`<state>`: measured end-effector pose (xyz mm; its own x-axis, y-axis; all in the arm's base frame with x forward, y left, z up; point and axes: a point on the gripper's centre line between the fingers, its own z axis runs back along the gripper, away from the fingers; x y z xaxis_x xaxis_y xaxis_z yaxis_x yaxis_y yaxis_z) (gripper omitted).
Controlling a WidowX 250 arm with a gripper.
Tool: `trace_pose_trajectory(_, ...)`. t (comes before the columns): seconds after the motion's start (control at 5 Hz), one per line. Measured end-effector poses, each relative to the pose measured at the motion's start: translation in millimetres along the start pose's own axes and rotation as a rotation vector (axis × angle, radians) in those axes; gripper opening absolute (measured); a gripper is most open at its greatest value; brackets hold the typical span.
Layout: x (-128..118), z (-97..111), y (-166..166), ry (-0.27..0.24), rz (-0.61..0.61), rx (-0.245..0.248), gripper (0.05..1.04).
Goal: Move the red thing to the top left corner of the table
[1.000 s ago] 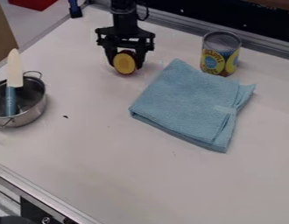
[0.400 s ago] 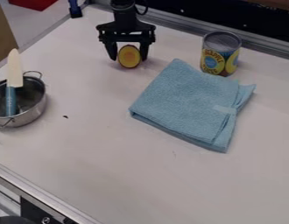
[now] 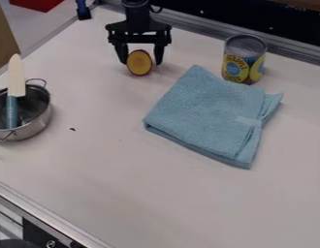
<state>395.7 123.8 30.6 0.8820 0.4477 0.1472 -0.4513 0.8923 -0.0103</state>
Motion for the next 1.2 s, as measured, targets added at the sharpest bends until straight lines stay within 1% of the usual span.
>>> trace_pose_trajectory(0.2, -3, 5, 1, 0.011, -0.006, 0.002, 1.001)
trace_pose_trajectory(0.4, -10, 23, 0, -0.005, -0.03, -0.019, 1.001)
trace_pose_trajectory(0.8, -49, 51, -6, 0.049, -0.143, -0.093, 1.001)
trace_pose_trajectory(1.0, -75, 60, -19, 0.025, -0.273, -0.149, 1.001)
trace_pose_trajectory(1.2, -92, 71, -30, 0.007, -0.355, -0.192, 1.001)
